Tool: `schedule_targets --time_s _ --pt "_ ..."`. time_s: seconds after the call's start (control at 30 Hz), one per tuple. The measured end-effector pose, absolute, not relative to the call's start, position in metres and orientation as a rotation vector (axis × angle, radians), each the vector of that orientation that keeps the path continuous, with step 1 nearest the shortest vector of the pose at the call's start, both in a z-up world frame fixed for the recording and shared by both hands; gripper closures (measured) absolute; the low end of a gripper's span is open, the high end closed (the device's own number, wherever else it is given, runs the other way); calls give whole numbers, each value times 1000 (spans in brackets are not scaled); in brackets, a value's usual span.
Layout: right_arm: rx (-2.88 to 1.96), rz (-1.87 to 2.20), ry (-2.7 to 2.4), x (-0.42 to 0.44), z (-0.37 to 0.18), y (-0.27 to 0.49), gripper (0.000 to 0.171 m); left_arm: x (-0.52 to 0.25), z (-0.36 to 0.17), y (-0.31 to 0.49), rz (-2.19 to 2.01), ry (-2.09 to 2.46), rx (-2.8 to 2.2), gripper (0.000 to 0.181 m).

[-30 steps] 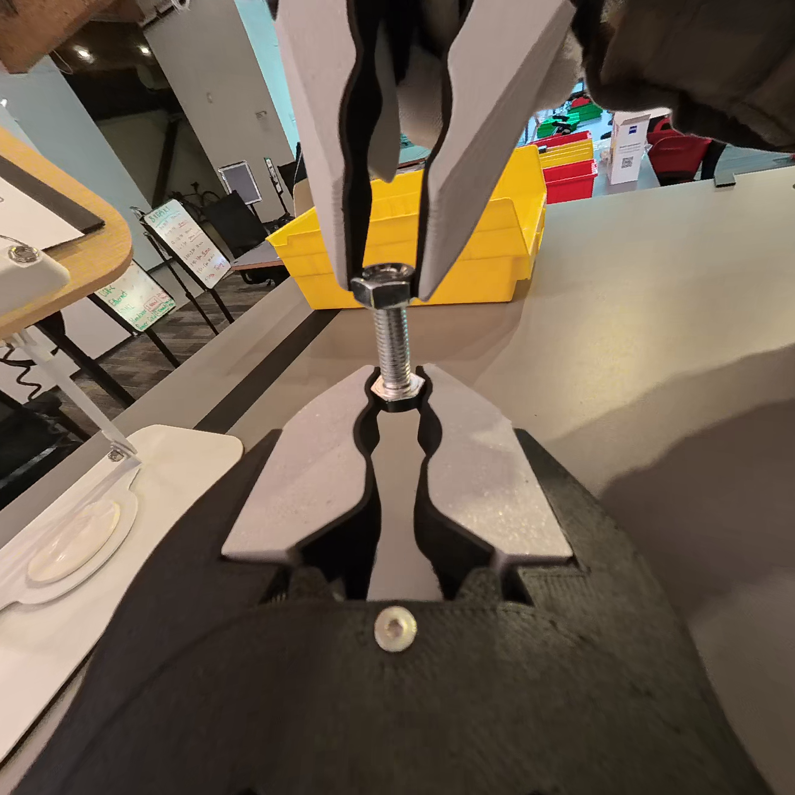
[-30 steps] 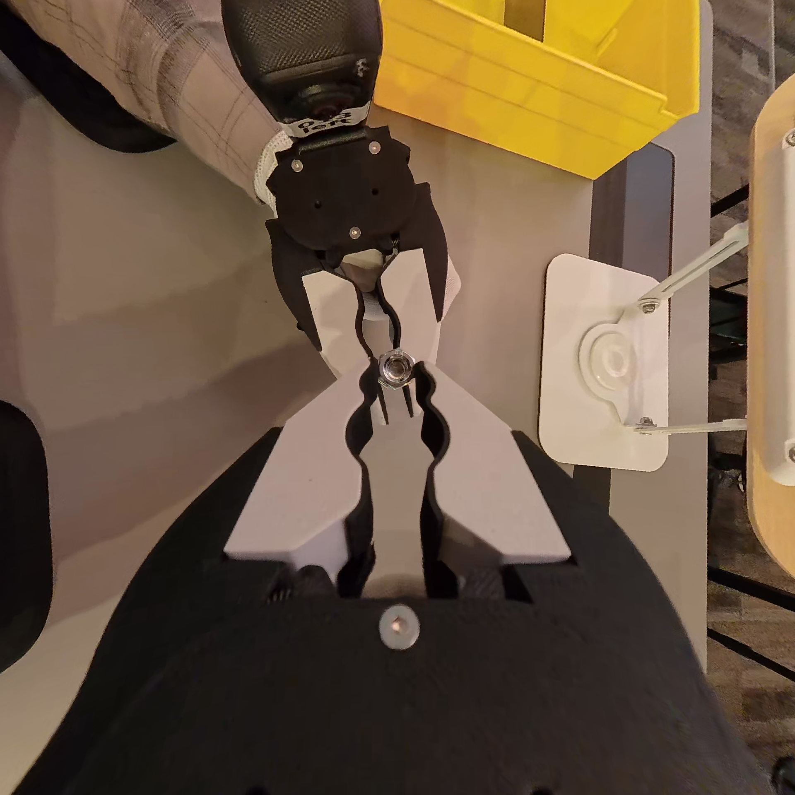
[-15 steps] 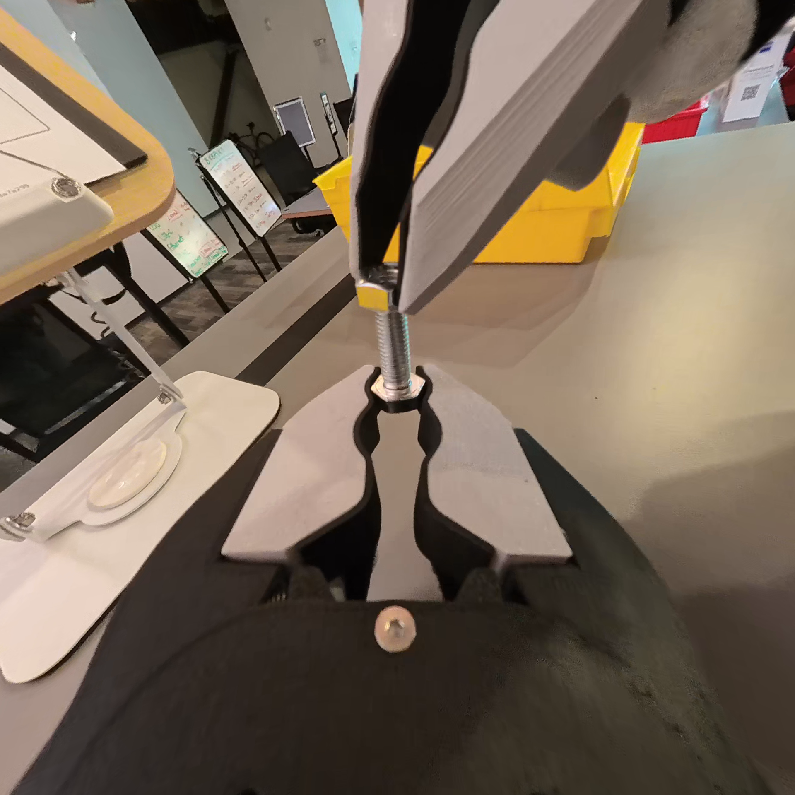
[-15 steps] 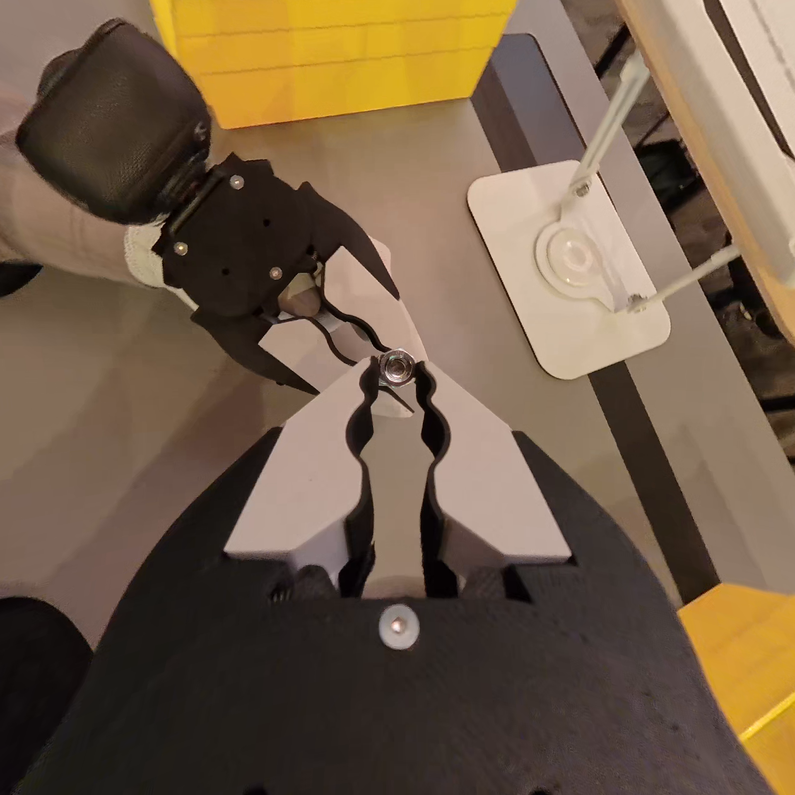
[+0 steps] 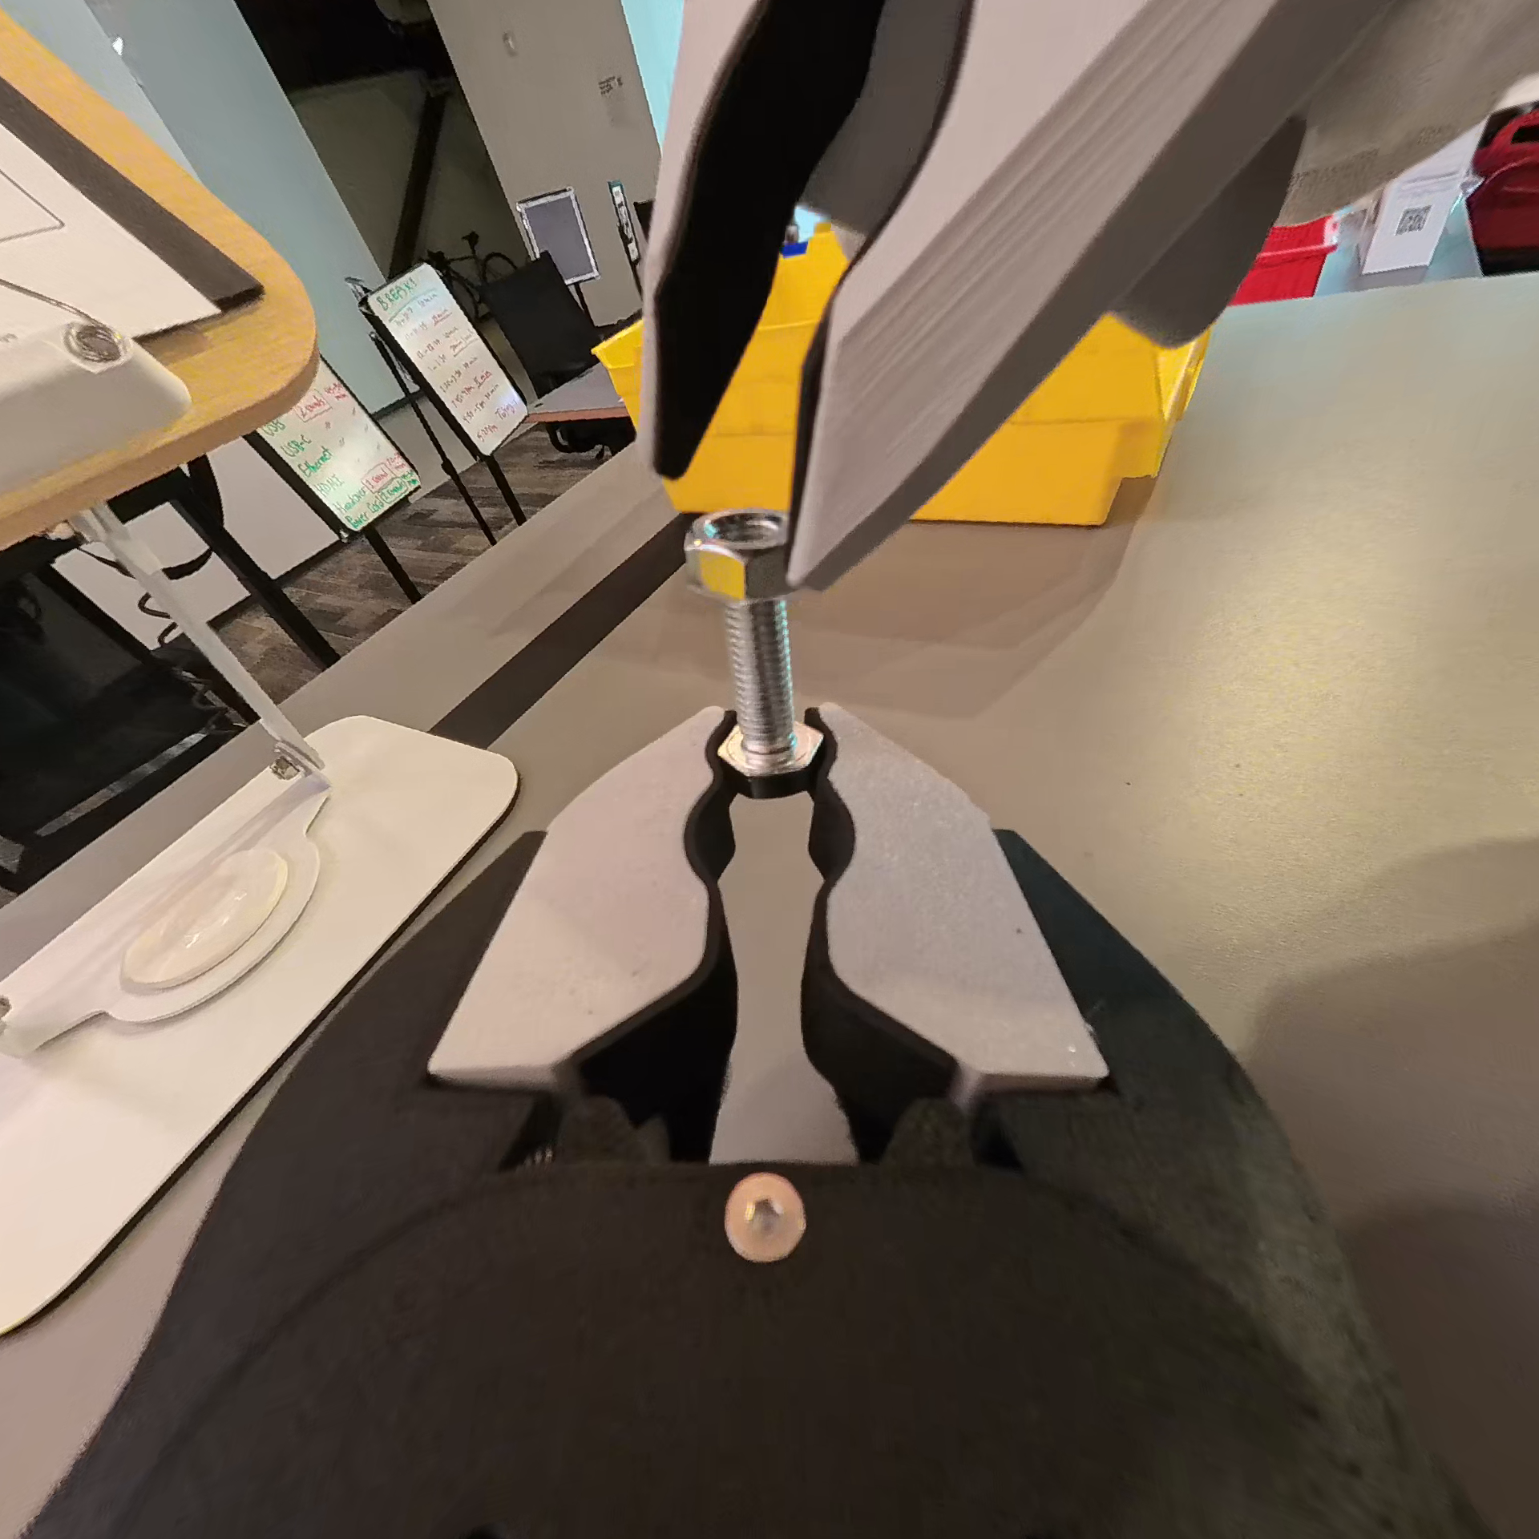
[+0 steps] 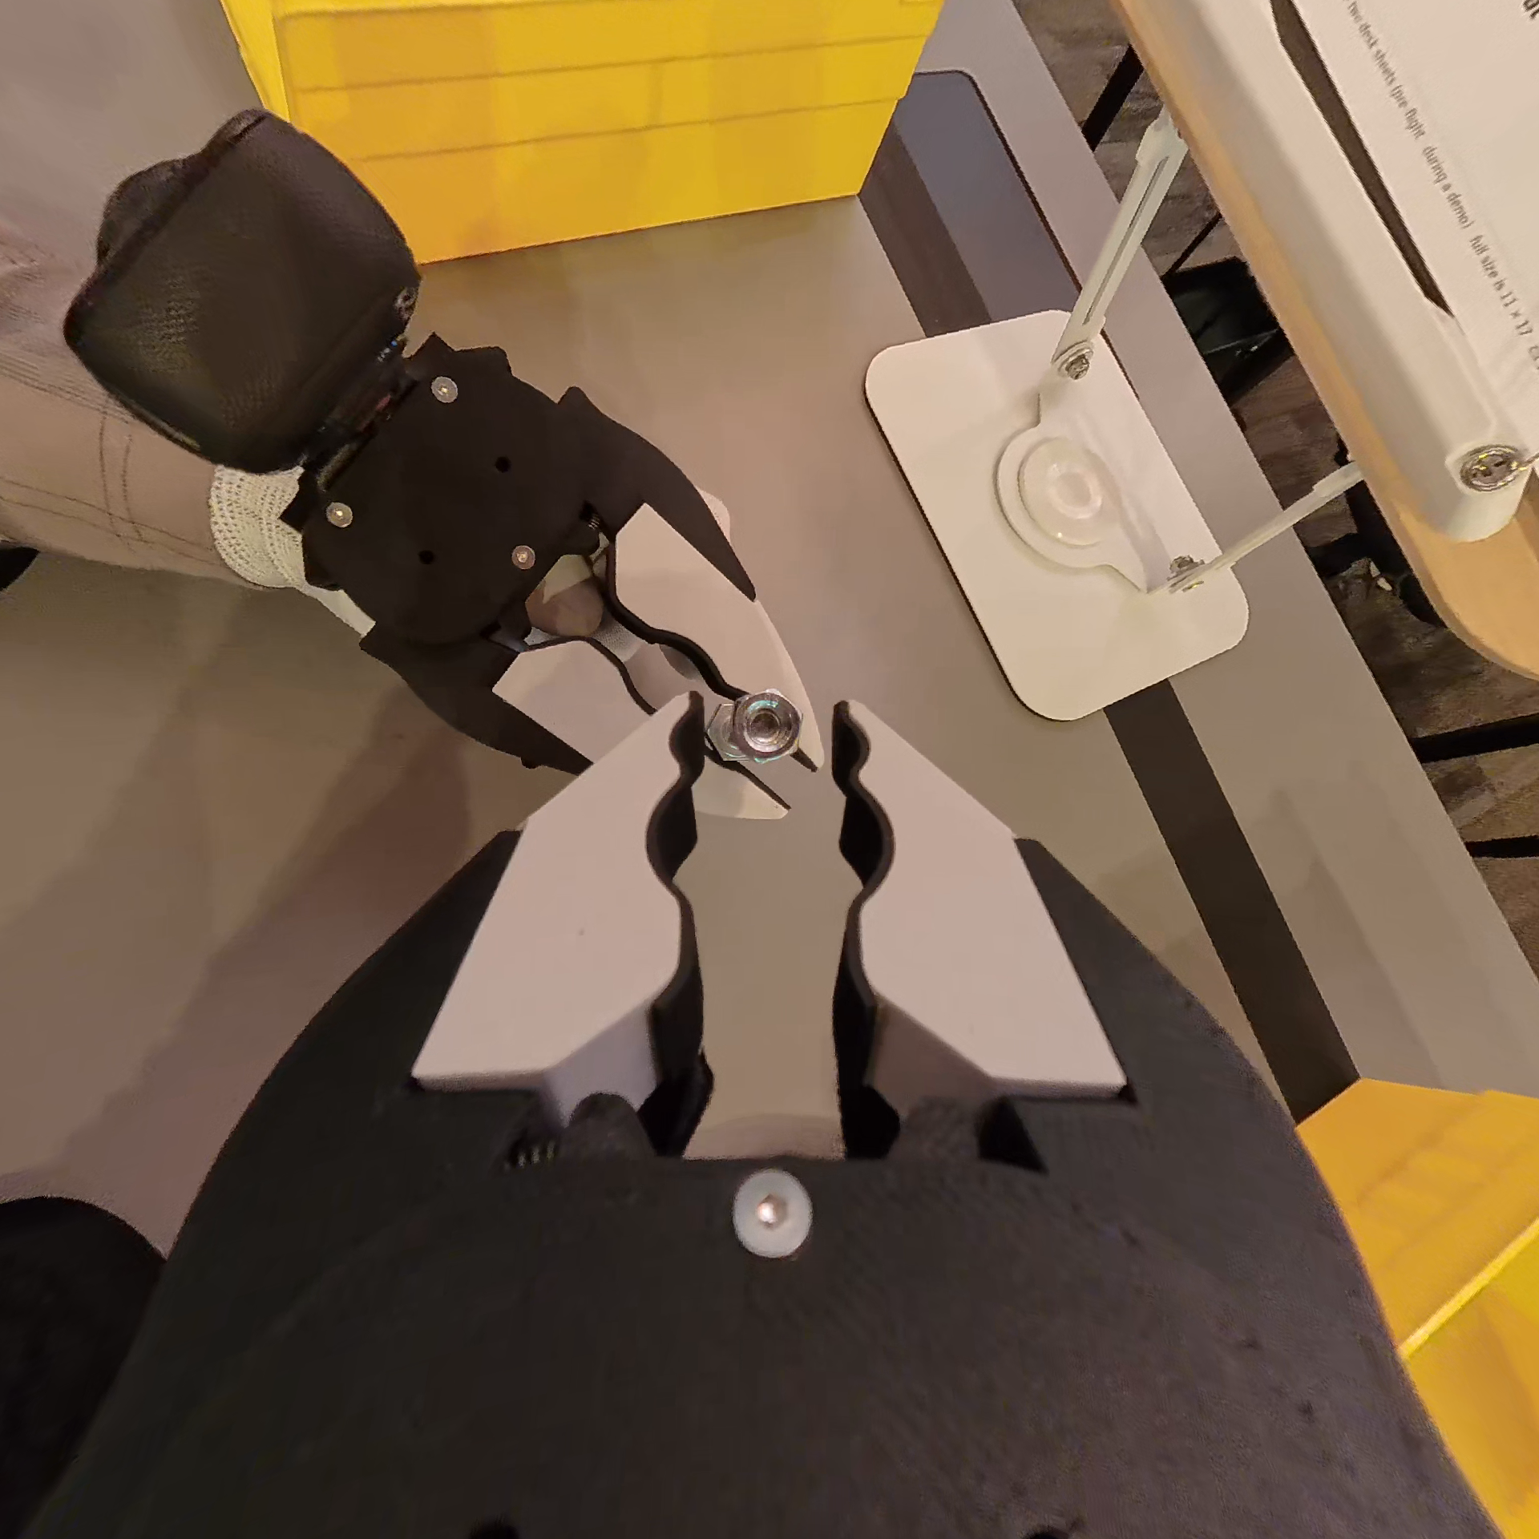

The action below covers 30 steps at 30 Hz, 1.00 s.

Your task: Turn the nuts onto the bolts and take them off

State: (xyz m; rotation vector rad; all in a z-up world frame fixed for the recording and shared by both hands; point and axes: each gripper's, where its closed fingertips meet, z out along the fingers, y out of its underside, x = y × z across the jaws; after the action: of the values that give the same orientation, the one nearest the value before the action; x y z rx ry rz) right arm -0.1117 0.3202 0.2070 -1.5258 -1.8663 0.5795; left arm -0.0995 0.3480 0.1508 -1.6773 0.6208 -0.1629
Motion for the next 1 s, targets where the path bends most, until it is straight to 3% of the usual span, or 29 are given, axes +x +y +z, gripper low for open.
schedule_targets --time_s 0.33,0.7,0.8,1.0 --pt "-1434 810 -1756 -106 215 309 119 -97 164 343 -340 554 -1633 167" --pt "-1383 869 -1739 -106 213 298 125 -93 165 341 -340 572 -1627 167" --pt "-1369 898 -1754 -102 216 294 143 -94 165 341 -342 566 -1627 167" --pt "-1395 873 -1722 -104 214 301 123 -93 164 341 -338 574 -1629 167"
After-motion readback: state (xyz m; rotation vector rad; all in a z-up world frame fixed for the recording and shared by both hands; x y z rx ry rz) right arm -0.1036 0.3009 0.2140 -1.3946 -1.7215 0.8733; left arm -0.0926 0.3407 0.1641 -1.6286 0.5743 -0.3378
